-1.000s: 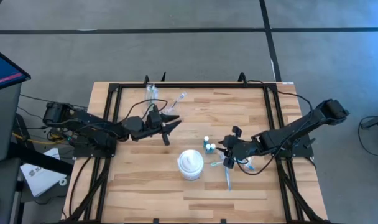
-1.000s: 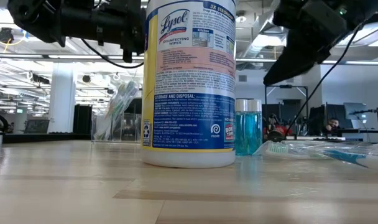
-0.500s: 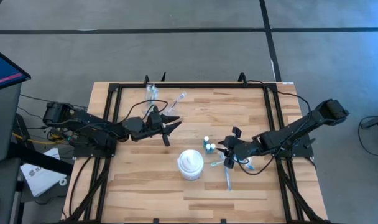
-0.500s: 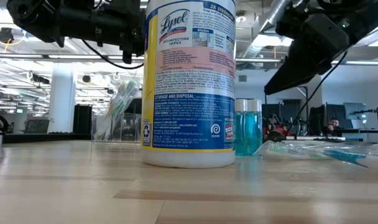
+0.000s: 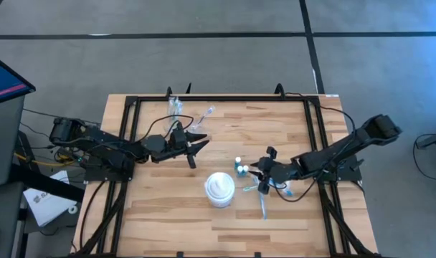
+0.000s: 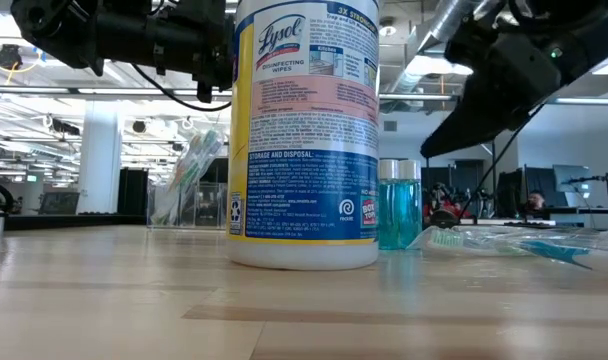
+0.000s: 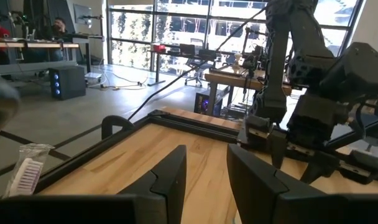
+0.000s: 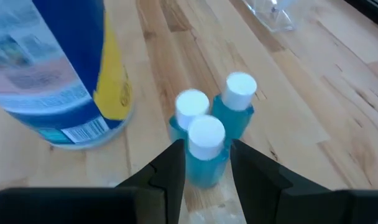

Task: Pick & Place toothbrushing station
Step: Put the blue mouthwash into the transparent organizer

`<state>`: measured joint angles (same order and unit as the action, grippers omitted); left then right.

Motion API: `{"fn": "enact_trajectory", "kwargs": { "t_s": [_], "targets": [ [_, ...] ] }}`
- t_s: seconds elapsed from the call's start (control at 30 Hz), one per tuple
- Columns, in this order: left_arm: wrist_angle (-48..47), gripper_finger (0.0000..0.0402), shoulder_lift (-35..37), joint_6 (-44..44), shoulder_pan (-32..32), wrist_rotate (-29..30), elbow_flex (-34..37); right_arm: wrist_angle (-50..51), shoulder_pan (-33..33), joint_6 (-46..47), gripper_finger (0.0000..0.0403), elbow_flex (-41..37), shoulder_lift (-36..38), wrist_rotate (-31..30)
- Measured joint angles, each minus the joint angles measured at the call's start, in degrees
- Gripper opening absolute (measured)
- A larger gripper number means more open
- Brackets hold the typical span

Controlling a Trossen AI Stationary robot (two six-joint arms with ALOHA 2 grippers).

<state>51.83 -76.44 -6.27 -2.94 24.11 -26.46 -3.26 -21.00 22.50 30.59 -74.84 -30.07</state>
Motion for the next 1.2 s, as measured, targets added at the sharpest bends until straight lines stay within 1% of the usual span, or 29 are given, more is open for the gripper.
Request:
{"fn": "enact_trajectory", "kwargs": {
  "t_s": [0.17,0.27,0.57,0.67,0.77,0.87,1.0,1.1,1.2],
  "targets": [
    [-0.01,0.0111,0.00,-0.01,0.00,-0.01,0.00,-1.67,0.61,-0.13,0.0120,0.22,-4.60,0.02],
    [-0.03,0.0111,0.00,-0.01,0.00,-0.01,0.00,-2.08,0.66,-0.44,0.0131,1.13,-5.93,0.00],
    [-0.04,0.0111,0.00,-0.04,0.00,-0.01,0.00,-1.97,0.90,-0.59,0.0195,1.73,-6.61,0.00],
    [-0.04,0.0111,0.00,-0.06,0.00,-0.01,0.00,-2.35,1.30,-0.59,0.0207,1.74,-6.61,-0.04],
    [-0.04,0.0111,0.00,-0.15,0.00,-0.01,0.00,-3.06,1.89,-0.61,0.0208,1.80,-6.61,-0.06],
    [-0.04,0.0111,0.00,-0.15,0.00,-0.01,0.00,-3.00,2.38,-0.59,0.0200,1.81,-6.61,-0.04],
    [-0.04,0.0111,0.00,-0.15,0.00,-0.01,0.00,-3.02,2.42,-0.61,0.0172,1.81,-6.61,-0.02],
    [-0.06,0.0111,0.00,-0.17,0.00,-0.01,0.00,-3.01,2.38,-0.96,0.0140,1.81,-6.61,0.02],
    [-0.06,0.0111,0.00,-0.15,0.00,-0.01,0.00,-3.02,2.28,-1.72,0.0097,1.81,-6.61,0.16]
  ]
}}
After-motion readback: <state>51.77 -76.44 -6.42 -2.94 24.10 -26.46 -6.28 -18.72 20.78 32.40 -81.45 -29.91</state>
